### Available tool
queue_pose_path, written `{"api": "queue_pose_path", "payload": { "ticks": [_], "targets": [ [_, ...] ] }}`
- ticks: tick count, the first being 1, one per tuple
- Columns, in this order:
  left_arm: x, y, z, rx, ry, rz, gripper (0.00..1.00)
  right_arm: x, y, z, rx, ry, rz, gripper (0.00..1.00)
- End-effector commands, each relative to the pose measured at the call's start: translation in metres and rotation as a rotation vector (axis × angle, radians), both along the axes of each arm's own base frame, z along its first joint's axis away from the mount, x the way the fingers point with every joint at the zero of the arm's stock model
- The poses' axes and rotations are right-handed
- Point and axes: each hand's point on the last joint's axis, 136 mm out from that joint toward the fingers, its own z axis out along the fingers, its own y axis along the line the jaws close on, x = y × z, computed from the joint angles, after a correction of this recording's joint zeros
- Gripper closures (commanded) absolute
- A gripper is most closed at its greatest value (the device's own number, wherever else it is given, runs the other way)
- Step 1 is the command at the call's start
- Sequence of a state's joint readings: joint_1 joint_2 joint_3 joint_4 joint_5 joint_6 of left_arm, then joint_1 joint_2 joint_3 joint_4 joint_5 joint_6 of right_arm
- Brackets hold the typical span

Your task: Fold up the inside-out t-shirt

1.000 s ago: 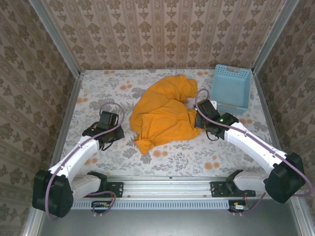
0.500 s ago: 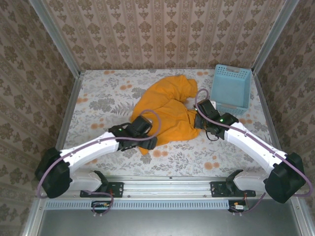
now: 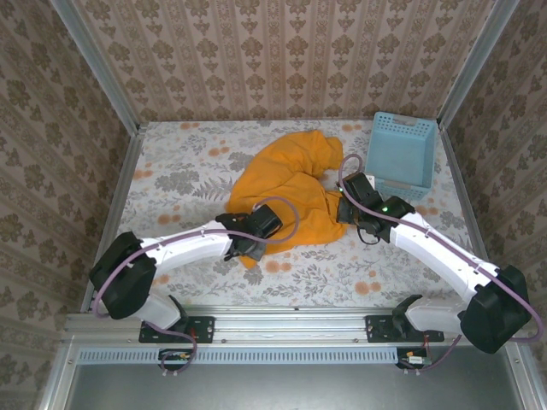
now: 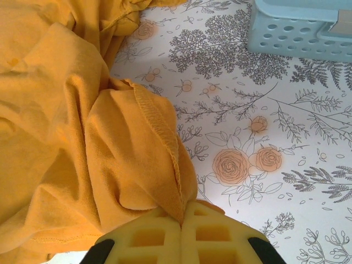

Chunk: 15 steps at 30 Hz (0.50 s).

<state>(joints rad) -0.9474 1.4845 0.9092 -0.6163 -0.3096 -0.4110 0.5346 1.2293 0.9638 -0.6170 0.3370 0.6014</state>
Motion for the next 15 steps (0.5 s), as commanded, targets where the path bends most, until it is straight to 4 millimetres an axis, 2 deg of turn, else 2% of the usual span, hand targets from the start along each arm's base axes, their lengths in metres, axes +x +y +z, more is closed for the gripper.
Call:
{"api": "queue_pose_path", "payload": {
  "ticks": [1,4,5,7,11,15],
  "targets": [
    [0.012,0.017,0.025,-0.023,-0.093,0.073,0.81,-0.002,-0.011,0.008,-0.038,-0.025,-0.015,1.0],
    [0.017,0.028,0.042,-0.093,-0.135,0.121,0.97,-0.002,-0.015,0.015,-0.055,-0.033,-0.02,1.0],
    [0.019,0.032,0.049,-0.118,-0.15,0.136,1.0,-0.003,-0.017,0.019,-0.061,-0.042,-0.024,1.0],
    [0.024,0.04,0.067,-0.186,-0.191,0.166,1.0,-0.003,-0.018,0.028,-0.058,-0.061,-0.02,1.0],
    [0.034,0.062,0.125,-0.339,-0.331,0.225,1.0,-0.006,-0.02,0.062,-0.034,-0.122,0.006,1.0],
    [0.03,0.086,0.205,-0.496,-0.519,0.257,1.0,-0.016,-0.023,0.11,0.006,-0.211,0.032,1.0]
  ]
}}
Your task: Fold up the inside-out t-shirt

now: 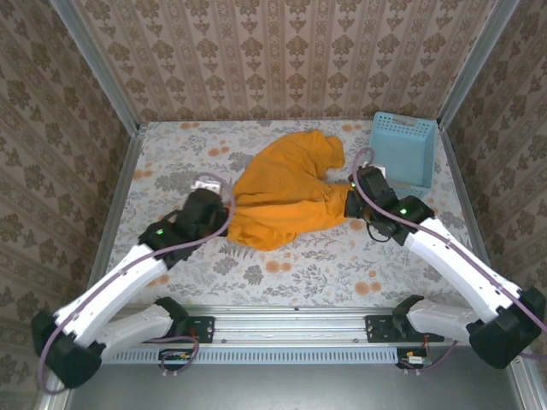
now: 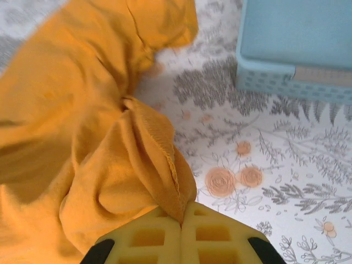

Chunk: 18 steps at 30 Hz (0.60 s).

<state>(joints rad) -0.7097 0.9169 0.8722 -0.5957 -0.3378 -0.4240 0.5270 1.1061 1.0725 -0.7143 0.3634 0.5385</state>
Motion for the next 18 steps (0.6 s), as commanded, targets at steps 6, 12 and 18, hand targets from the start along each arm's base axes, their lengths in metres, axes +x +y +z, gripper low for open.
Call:
{"api": "queue_pose_path", "payload": {
  "ticks": [6,12,18],
  "targets": [
    [-0.024,0.03,0.149,-0.275,-0.379,0.01,1.0,-0.036,-0.009,0.106,0.148,-0.23,0.079,1.0],
    [0.005,0.022,0.122,-0.192,-0.281,0.076,1.0,-0.028,0.012,0.068,0.199,-0.136,0.107,1.0],
    [0.074,0.005,0.03,-0.204,0.054,0.151,1.0,0.016,0.026,0.003,0.109,0.039,0.07,1.0]
  ]
}}
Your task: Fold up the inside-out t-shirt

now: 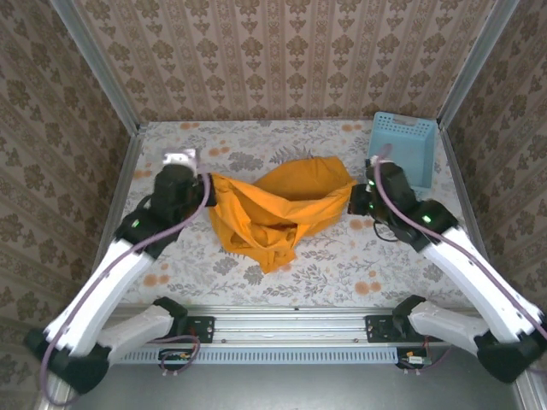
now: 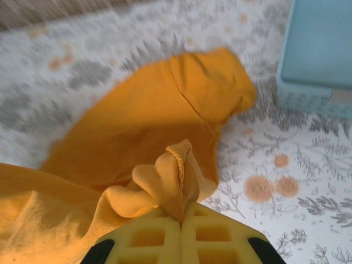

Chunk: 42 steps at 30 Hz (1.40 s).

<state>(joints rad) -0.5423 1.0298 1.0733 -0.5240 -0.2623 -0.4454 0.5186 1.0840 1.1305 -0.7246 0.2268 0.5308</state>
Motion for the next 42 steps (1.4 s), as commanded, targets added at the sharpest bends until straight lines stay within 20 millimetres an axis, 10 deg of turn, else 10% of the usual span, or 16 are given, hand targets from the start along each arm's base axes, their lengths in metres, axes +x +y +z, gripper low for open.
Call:
{"api": "queue_pose_path", "payload": {
  "ticks": [1,6,12,16,21,28,36,42],
  "targets": [
    [0.038,0.003,-0.05,-0.085,0.196,0.056,1.0,0.033,0.008,-0.025,-0.012,0.067,-0.022,1.0],
    [0.126,0.012,-0.051,-0.205,0.254,0.127,1.0,0.116,0.011,-0.001,0.077,0.025,-0.045,1.0],
    [0.218,0.0,0.085,-0.37,-0.023,0.014,1.0,0.196,0.014,0.133,0.179,-0.284,-0.014,1.0],
    [0.212,-0.004,0.221,-0.34,-0.325,-0.096,1.0,0.195,0.012,0.234,0.187,-0.503,0.021,1.0],
    [0.177,0.002,0.282,-0.264,-0.516,-0.144,1.0,0.174,0.008,0.29,0.17,-0.651,0.055,1.0],
    [0.163,-0.005,0.191,-0.275,-0.37,-0.181,1.0,0.16,0.015,0.223,0.158,-0.534,0.089,1.0],
    [0.112,-0.023,-0.037,-0.383,0.163,-0.091,1.0,0.118,0.021,-0.008,0.232,-0.021,0.036,1.0],
    [0.032,-0.008,-0.138,-0.318,0.376,-0.033,1.0,0.049,-0.009,-0.123,0.187,0.237,-0.095,1.0]
  ]
}}
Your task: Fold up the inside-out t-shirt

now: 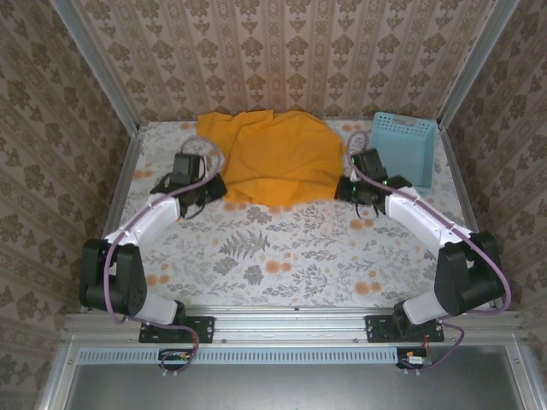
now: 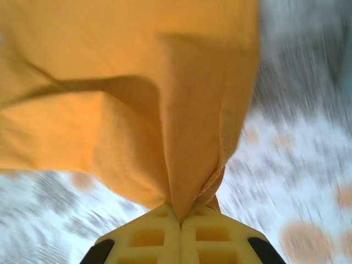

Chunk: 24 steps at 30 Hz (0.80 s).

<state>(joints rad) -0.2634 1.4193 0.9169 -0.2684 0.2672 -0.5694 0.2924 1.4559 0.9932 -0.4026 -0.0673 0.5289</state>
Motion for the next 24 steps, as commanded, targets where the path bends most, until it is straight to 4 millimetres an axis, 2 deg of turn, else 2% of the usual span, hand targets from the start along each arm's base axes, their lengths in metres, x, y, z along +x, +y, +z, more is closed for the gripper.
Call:
{"api": "queue_pose_path", "payload": {
  "ticks": [1,4,7,10,13,17,19,21,24],
  "targets": [
    [-0.031,0.004,0.008,-0.008,-0.04,0.023,1.0,-0.03,-0.014,-0.003,0.037,0.01,-0.095,1.0],
    [-0.065,0.007,-0.007,0.034,-0.015,0.017,1.0,-0.058,-0.028,-0.016,0.024,0.045,-0.148,1.0],
    [-0.088,0.014,-0.005,0.067,-0.03,0.034,1.0,-0.075,-0.042,-0.014,0.002,0.032,-0.201,1.0],
    [-0.101,0.032,0.003,0.105,-0.079,0.092,1.0,-0.081,-0.052,-0.005,-0.007,-0.006,-0.238,1.0],
    [-0.106,0.045,0.01,0.141,-0.123,0.131,1.0,-0.077,-0.051,0.009,0.012,-0.051,-0.243,1.0],
    [-0.092,0.035,0.017,0.156,-0.134,0.078,0.96,-0.055,-0.044,0.035,0.015,-0.106,-0.214,1.0],
    [-0.078,0.027,0.011,0.189,-0.092,0.046,0.95,-0.04,-0.044,0.04,-0.021,-0.109,-0.208,1.0],
    [-0.061,0.025,0.001,0.248,-0.036,0.042,0.94,-0.02,-0.042,0.036,-0.049,-0.082,-0.204,1.0],
    [-0.039,0.029,-0.01,0.343,0.034,0.06,0.78,0.008,-0.036,0.025,-0.065,-0.038,-0.191,1.0]
  ]
}}
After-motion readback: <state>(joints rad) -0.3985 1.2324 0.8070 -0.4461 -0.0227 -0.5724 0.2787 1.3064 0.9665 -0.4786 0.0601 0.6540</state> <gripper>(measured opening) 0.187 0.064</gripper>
